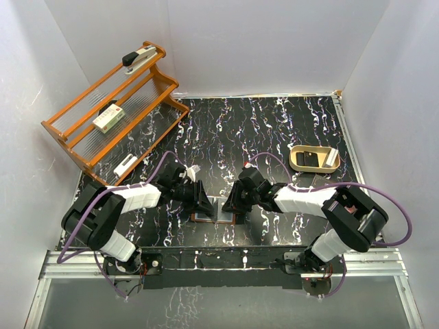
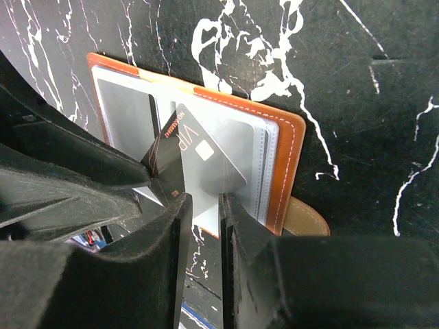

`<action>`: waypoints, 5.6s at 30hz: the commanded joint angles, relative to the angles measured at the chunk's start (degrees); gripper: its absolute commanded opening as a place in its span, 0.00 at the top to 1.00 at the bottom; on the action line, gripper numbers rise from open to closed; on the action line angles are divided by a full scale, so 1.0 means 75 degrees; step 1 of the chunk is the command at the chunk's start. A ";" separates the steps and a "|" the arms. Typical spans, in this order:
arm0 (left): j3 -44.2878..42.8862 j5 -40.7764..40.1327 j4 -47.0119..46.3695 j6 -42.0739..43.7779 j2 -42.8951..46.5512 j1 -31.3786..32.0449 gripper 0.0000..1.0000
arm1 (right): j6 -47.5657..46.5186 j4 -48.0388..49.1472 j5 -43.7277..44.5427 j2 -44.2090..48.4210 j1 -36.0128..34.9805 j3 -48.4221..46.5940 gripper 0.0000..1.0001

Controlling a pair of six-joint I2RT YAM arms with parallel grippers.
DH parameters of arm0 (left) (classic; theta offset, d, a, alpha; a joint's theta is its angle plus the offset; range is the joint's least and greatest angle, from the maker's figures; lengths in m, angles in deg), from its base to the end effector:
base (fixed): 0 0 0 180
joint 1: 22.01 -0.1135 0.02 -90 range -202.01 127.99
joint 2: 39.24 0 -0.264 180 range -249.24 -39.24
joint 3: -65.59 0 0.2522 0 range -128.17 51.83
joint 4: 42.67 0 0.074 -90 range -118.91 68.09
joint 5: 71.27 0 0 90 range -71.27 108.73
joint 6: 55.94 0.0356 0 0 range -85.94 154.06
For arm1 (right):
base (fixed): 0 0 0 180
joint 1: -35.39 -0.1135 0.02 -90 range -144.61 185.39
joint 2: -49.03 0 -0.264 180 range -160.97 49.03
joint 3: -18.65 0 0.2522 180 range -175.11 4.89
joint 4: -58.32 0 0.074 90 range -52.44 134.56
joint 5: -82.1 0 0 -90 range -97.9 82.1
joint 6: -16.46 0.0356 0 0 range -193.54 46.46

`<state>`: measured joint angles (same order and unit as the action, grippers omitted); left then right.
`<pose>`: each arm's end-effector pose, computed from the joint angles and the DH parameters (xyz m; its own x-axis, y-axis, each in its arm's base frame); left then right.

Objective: Put the credit cards into the card holder
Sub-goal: Insert the credit card into the card holder.

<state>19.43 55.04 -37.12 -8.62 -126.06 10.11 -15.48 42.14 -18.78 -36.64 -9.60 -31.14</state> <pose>0.2155 -0.1602 0.1386 -0.9752 -0.0328 -0.2190 0.1557 0.6017 -0.7834 0.1872 0.1966 0.1430 -0.9539 0.2248 -0.1989 0.0626 0.7972 0.6005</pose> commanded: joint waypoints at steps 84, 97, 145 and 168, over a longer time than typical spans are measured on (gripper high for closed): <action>-0.0310 -0.0524 0.1148 0.0559 -0.0073 0.0033 0.65 | 0.0222 -0.0197 0.0780 -0.0514 -0.0247 -0.0354 0.72; -0.0218 -0.0466 0.1338 0.0452 0.0183 0.0038 0.65 | 0.0221 0.0048 0.0728 -0.0796 -0.0266 -0.0148 0.73; 0.0527 -0.1117 0.2179 -0.0732 0.1585 -0.0036 0.63 | -0.0406 -0.0551 0.0606 -0.1291 -0.1463 -0.1776 0.69; 0.0389 -0.1616 0.2904 -0.0556 0.1841 -0.0031 0.94 | -0.0267 -0.0007 0.0529 -0.1327 -0.1513 -0.1466 0.71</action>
<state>23.45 43.57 -18.67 -13.60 -113.93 9.93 -18.06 38.95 -15.13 -45.89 -20.49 -42.95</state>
